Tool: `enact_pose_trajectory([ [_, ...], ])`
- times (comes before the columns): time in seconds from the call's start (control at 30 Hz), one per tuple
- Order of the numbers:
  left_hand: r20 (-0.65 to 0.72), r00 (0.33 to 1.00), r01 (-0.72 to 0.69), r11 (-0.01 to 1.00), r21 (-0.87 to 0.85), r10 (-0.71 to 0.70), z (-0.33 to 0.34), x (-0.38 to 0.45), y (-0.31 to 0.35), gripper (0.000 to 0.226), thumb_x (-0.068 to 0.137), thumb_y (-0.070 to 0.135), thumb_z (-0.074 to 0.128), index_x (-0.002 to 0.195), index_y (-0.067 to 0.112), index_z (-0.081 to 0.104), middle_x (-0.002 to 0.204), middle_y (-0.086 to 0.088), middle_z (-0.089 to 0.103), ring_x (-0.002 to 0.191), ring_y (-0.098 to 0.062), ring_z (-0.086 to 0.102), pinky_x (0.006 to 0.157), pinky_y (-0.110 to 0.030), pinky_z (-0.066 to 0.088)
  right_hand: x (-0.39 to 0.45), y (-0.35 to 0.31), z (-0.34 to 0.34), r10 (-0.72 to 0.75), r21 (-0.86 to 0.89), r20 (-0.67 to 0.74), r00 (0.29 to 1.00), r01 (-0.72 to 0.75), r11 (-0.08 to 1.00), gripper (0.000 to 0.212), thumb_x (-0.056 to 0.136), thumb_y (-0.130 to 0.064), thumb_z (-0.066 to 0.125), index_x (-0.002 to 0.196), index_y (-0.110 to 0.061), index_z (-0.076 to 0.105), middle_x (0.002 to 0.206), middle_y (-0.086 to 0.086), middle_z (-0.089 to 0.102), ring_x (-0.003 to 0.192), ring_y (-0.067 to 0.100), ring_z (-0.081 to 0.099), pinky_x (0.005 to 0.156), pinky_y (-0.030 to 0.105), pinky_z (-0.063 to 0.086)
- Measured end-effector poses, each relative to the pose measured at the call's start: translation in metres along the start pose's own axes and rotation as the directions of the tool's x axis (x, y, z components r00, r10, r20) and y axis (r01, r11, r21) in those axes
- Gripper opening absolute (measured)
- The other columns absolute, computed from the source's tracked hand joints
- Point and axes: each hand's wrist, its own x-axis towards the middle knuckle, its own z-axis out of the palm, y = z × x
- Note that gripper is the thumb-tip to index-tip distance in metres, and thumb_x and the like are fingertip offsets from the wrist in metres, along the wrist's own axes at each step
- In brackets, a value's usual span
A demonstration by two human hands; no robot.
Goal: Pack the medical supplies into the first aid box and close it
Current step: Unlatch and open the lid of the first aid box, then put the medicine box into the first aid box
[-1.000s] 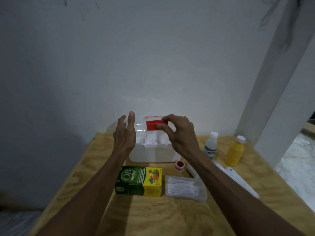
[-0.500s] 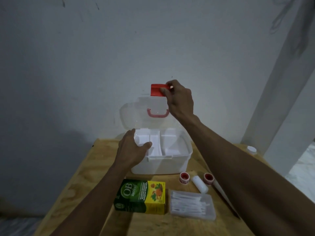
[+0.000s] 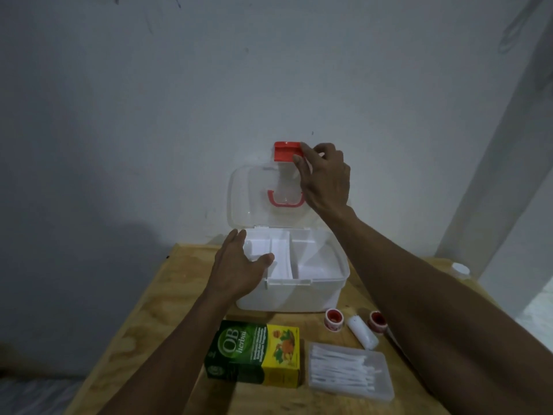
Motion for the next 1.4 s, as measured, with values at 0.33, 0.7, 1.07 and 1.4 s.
enact_pose_trajectory([
  [0.33,0.014,1.000,-0.014,0.998,0.054,0.013,-0.001,-0.002,0.002,0.078,0.086,0.047,0.064,0.150,0.017,0.032,0.162,-0.002,0.018,0.147,-0.022,0.020,0.116,-0.038,0.020,-0.001,0.005,-0.011,-0.001,-0.077,0.113,0.994,0.009,0.997,0.050,0.101,-0.049,0.040,0.145,-0.026,0.042,0.135,0.011,0.051,0.118,0.029,0.050,0.094,0.042,0.041],
  [0.7,0.017,0.999,0.034,0.998,-0.046,-0.033,-0.005,-0.006,0.006,0.067,0.077,0.046,0.073,0.130,0.010,0.056,0.147,-0.006,0.048,0.134,-0.023,0.044,0.112,-0.038,0.034,-0.075,-0.006,-0.089,0.072,0.327,0.081,0.994,-0.095,0.940,0.048,0.097,-0.044,0.053,0.139,-0.020,0.051,0.133,0.008,0.057,0.116,0.020,0.056,0.097,0.030,0.043],
  [1.07,0.003,1.000,0.016,1.000,-0.011,-0.016,-0.005,-0.009,0.011,0.062,0.080,0.044,0.072,0.129,0.010,0.055,0.134,-0.004,0.059,0.124,-0.024,0.053,0.103,-0.034,0.040,-0.218,-0.022,-0.124,0.031,0.442,0.589,0.808,-0.353,0.825,0.053,0.082,-0.052,0.069,0.130,-0.030,0.061,0.127,-0.010,0.064,0.104,-0.004,0.057,0.075,0.004,0.042],
  [1.4,0.003,1.000,0.020,0.998,-0.057,-0.020,-0.003,-0.006,0.007,0.067,0.080,0.043,0.072,0.134,0.012,0.049,0.134,-0.003,0.059,0.122,-0.023,0.054,0.097,-0.031,0.041,-0.231,-0.034,-0.100,-0.113,0.477,0.756,0.645,-0.424,0.770,0.071,0.070,-0.056,0.078,0.133,-0.029,0.058,0.120,-0.013,0.067,0.105,-0.001,0.062,0.090,0.027,0.055],
])
